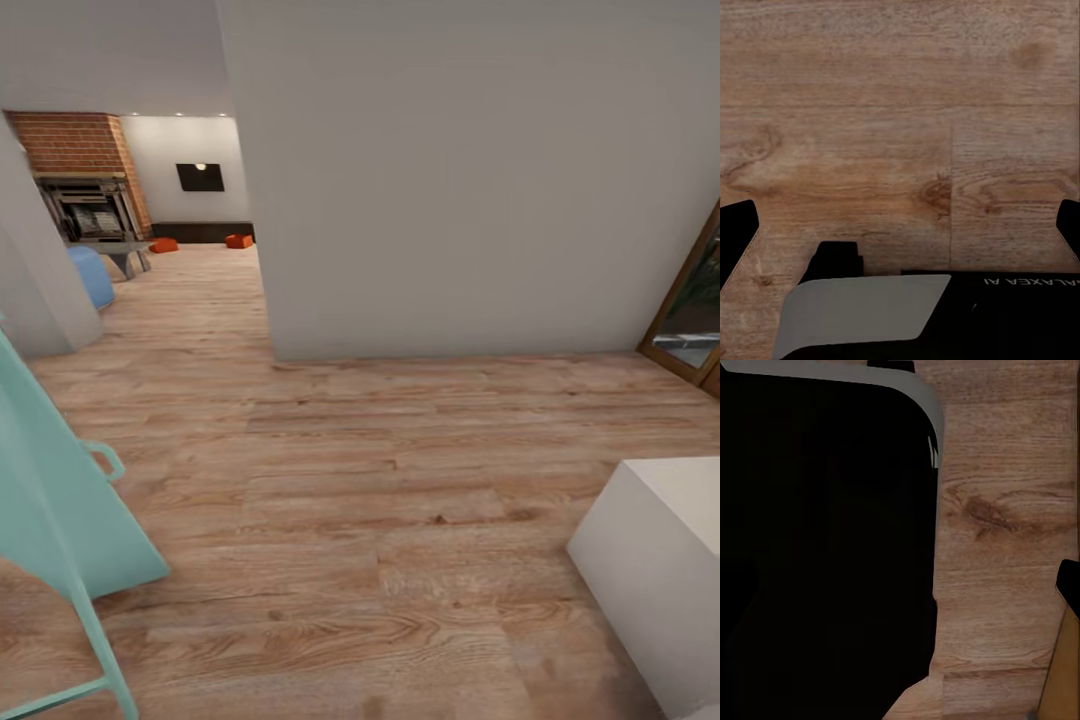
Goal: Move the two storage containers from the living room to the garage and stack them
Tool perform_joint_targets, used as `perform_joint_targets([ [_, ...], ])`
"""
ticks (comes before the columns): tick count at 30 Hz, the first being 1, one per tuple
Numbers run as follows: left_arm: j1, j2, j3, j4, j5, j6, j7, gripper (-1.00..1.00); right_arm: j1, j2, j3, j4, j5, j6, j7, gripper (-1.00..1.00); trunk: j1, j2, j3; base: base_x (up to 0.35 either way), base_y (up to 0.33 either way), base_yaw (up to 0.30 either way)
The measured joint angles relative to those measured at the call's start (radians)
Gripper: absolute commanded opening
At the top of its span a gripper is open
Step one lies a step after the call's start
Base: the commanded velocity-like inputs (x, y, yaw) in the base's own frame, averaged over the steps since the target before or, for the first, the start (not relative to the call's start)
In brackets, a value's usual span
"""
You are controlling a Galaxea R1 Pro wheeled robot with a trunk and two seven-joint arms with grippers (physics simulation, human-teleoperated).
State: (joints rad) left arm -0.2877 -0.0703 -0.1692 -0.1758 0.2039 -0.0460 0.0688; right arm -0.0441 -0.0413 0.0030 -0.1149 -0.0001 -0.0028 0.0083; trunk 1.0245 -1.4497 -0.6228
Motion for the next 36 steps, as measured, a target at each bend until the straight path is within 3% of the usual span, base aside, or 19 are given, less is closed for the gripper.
perform_joint_targets([
  [20, 0.000, 0.006, 0.002, 0.072, 0.004, -0.005, 0.005, 1.00, 0.000, 0.001, 0.000, -0.002, 0.000, -0.001, 0.000, 1.00, 0.000, 0.000, 0.000, 0.159, 0.005, 0.000],
  [36, 0.000, 0.007, 0.011, 0.080, 0.010, -0.007, 0.003, 1.00, 0.000, 0.002, 0.001, -0.002, -0.001, -0.001, 0.000, 1.00, 0.000, 0.000, 0.000, 0.068, 0.236, 0.000],
])
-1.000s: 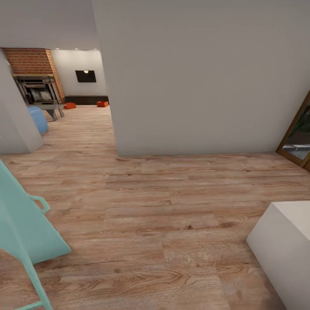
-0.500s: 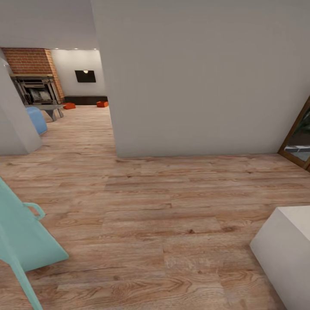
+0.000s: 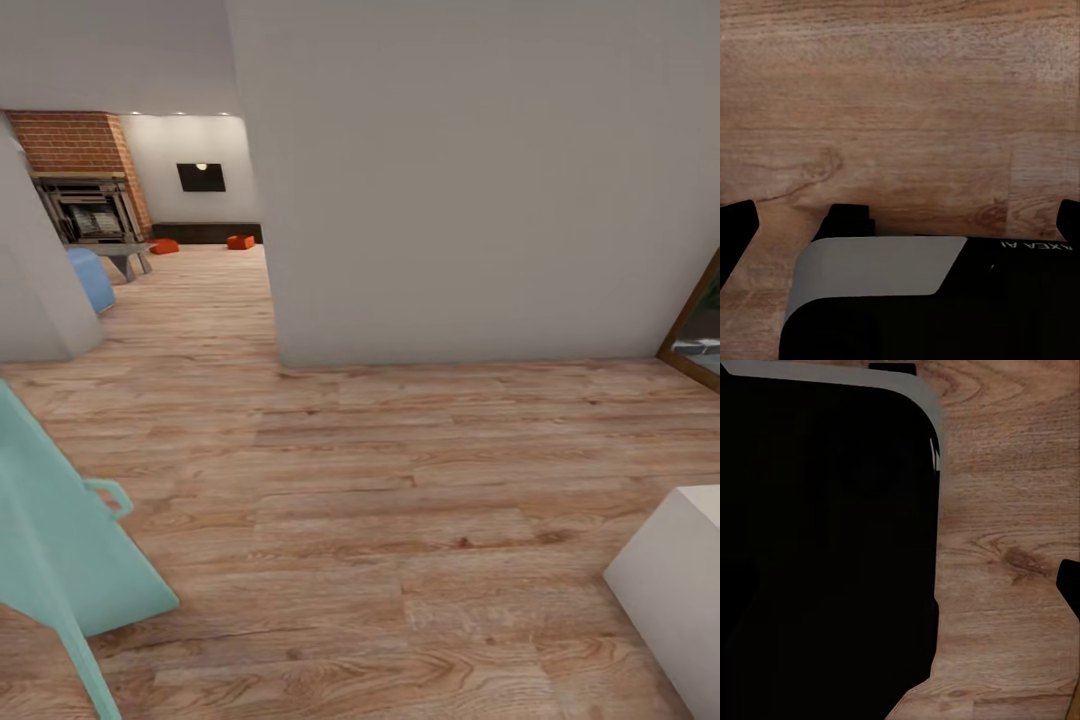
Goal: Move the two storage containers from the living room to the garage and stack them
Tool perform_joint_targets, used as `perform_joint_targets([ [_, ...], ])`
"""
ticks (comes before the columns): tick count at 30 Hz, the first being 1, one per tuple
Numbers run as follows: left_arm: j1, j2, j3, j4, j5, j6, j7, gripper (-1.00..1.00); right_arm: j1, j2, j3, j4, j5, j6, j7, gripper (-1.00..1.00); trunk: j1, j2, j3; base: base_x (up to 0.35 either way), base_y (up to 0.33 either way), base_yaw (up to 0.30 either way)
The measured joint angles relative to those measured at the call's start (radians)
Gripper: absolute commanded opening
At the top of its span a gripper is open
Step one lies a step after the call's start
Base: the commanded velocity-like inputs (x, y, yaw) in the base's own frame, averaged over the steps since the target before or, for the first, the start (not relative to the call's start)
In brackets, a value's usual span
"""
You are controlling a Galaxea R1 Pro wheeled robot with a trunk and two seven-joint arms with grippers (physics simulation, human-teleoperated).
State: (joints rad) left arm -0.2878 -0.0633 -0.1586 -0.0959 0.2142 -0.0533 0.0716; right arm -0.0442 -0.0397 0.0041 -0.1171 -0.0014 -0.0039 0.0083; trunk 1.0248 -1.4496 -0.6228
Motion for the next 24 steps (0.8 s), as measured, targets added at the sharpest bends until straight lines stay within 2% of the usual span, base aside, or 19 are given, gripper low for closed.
perform_joint_targets([
  [5, 0.000, -0.001, -0.001, 0.000, -0.001, 0.000, 0.000, 1.00, 0.000, 0.000, 0.001, 0.000, 0.000, 0.000, 0.000, 1.00, 0.000, 0.000, 0.000, 0.280, 0.124, 0.000],
  [14, 0.000, -0.001, -0.001, 0.000, -0.002, -0.002, 0.000, 1.00, 0.000, 0.000, 0.002, 0.001, 0.000, 0.001, -0.001, 1.00, 0.000, 0.000, 0.000, 0.334, 0.021, 0.003],
  [24, 0.000, -0.001, -0.001, 0.000, -0.004, -0.003, 0.000, 1.00, 0.000, 0.000, 0.004, 0.001, 0.002, 0.001, -0.001, 1.00, 0.000, 0.000, 0.000, 0.344, -0.023, 0.190],
])
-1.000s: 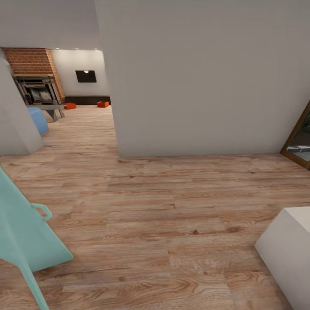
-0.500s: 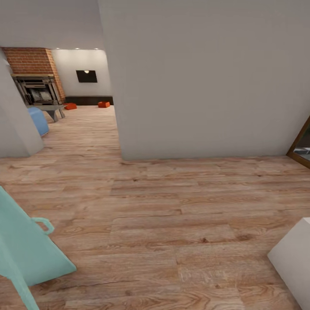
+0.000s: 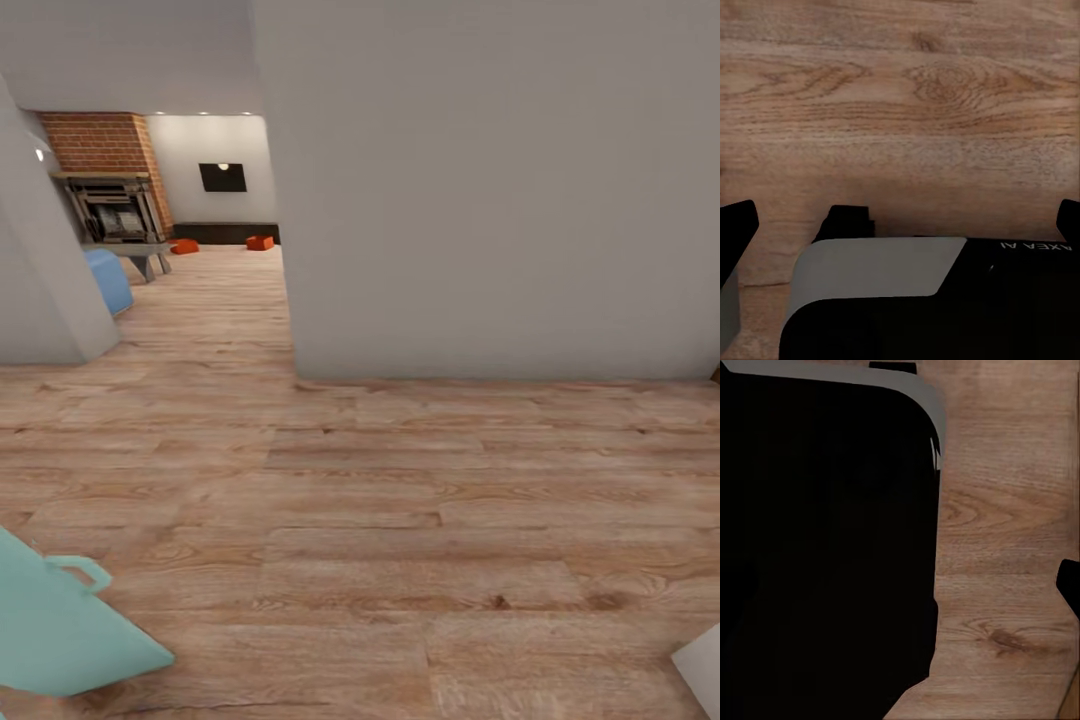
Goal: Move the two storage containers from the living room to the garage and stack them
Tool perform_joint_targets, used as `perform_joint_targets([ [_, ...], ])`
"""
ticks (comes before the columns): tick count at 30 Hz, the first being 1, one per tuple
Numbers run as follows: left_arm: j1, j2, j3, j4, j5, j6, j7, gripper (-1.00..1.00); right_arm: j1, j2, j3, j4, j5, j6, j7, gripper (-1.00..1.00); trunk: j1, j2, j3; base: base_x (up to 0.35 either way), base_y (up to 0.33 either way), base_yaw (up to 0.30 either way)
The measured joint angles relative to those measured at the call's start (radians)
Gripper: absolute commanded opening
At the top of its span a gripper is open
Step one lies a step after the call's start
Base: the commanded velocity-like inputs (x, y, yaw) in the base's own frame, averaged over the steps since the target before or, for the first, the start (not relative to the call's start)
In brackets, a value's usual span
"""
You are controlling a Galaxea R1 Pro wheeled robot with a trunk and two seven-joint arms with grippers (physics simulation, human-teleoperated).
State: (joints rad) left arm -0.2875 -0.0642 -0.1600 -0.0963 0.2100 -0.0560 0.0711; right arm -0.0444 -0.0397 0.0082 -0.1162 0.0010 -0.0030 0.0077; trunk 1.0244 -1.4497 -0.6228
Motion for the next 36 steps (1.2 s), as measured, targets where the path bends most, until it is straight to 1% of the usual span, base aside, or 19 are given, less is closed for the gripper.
perform_joint_targets([
  [12, 0.000, 0.000, 0.000, 0.000, 0.000, 0.000, 0.000, 1.00, 0.000, 0.000, 0.002, 0.000, 0.006, 0.000, -0.001, 1.00, 0.000, 0.000, 0.000, 0.339, -0.109, 0.250],
  [36, 0.000, 0.000, 0.000, 0.000, -0.002, 0.000, 0.000, 1.00, 0.000, 0.000, 0.000, 0.000, 0.006, 0.000, -0.001, 1.00, 0.000, 0.000, 0.000, 0.291, -0.160, 0.254],
])
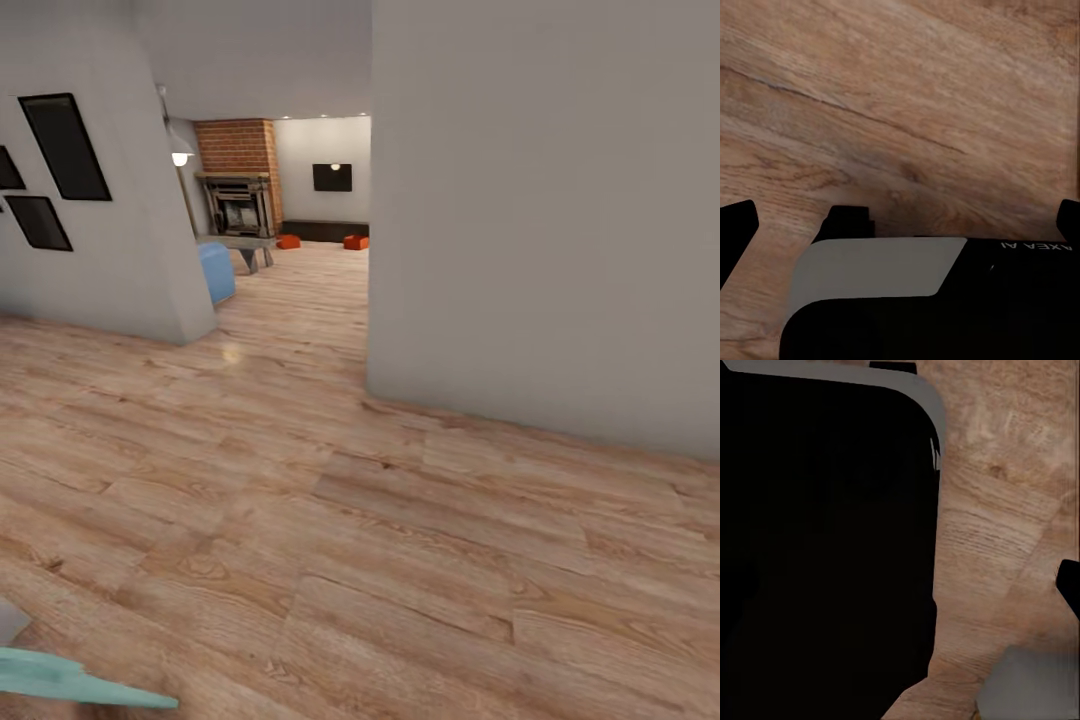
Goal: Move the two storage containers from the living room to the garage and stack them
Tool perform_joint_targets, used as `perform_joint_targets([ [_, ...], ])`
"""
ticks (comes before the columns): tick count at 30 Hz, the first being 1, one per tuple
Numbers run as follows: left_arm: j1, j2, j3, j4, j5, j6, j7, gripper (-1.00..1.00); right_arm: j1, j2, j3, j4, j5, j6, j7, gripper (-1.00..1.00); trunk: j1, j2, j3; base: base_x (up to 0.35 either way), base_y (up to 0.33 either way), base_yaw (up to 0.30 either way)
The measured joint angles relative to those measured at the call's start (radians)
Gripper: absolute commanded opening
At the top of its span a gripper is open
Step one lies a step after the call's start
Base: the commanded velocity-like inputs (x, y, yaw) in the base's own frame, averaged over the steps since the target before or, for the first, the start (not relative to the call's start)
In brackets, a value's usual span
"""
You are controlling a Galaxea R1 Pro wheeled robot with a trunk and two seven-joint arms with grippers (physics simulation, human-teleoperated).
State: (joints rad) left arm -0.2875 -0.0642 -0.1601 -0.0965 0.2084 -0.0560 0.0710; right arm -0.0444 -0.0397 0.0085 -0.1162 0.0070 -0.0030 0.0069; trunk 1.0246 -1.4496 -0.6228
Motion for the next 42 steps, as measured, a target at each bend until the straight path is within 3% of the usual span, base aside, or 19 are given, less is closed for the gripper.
perform_joint_targets([
  [26, 0.000, 0.000, -0.002, 0.000, -0.001, 0.000, 0.000, 1.00, 0.000, 0.000, 0.003, 0.000, 0.000, 0.000, 0.000, 1.00, 0.000, 0.000, 0.000, 0.286, -0.163, 0.255],
  [42, 0.000, 0.000, -0.002, 0.000, -0.001, 0.000, 0.000, 1.00, 0.000, 0.000, 0.004, 0.000, 0.001, 0.000, 0.001, 1.00, 0.000, 0.000, -0.001, 0.328, -0.045, 0.254],
])
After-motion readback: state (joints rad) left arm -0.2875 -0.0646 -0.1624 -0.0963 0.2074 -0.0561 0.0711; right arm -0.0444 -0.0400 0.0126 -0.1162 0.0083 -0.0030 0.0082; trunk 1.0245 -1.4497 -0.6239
